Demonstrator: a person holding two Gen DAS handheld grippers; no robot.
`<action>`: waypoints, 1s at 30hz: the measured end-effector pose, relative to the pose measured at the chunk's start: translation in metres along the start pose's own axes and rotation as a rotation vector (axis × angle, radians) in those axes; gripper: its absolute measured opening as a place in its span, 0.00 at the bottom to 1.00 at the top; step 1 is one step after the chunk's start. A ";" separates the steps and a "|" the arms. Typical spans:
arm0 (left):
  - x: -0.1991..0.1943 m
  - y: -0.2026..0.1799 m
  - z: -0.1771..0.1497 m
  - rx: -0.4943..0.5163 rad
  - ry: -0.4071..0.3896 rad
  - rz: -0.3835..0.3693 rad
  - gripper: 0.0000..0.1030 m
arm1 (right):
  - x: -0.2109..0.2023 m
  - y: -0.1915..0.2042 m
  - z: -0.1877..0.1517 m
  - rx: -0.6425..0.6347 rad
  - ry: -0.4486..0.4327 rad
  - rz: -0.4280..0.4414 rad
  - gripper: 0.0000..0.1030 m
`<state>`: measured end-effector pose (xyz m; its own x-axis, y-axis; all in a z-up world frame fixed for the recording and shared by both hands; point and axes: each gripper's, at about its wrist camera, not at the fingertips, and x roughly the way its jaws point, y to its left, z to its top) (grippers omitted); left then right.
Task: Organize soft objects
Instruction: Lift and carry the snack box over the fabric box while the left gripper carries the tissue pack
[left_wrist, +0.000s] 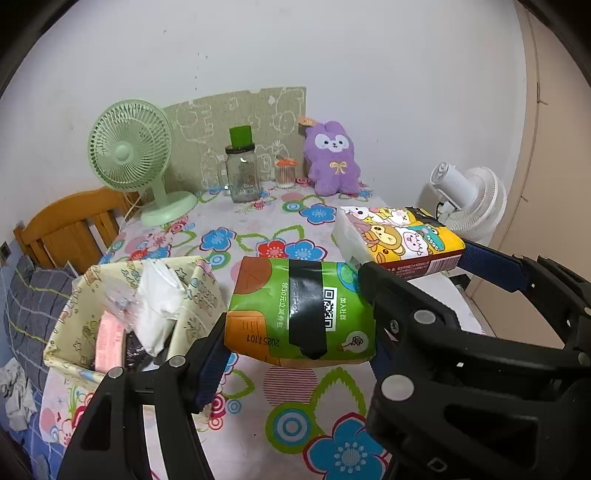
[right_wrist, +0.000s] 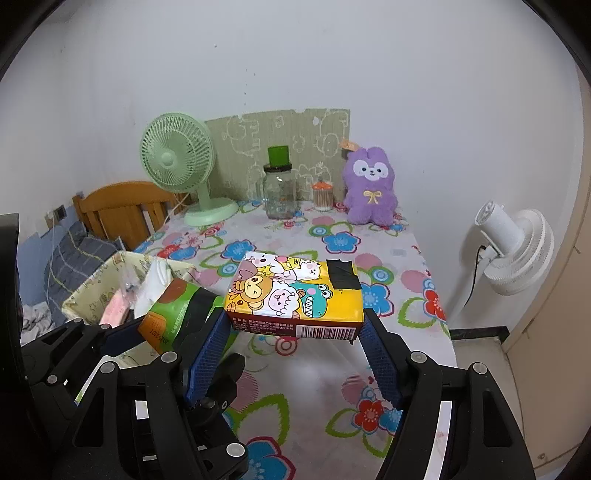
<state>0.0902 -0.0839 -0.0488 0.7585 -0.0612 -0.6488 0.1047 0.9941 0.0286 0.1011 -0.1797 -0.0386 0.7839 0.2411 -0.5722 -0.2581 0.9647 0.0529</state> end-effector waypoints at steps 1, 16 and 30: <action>-0.002 0.001 0.000 0.001 -0.004 0.001 0.69 | -0.003 0.001 0.001 0.000 -0.004 0.000 0.72; -0.030 0.021 0.004 0.005 -0.043 0.022 0.69 | -0.024 0.029 0.009 0.010 -0.049 0.007 0.72; -0.029 0.057 0.004 0.002 -0.056 0.066 0.69 | -0.011 0.062 0.018 -0.001 -0.052 0.022 0.72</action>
<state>0.0768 -0.0255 -0.0248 0.7985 -0.0010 -0.6020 0.0546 0.9960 0.0708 0.0865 -0.1202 -0.0148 0.8066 0.2672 -0.5272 -0.2758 0.9591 0.0642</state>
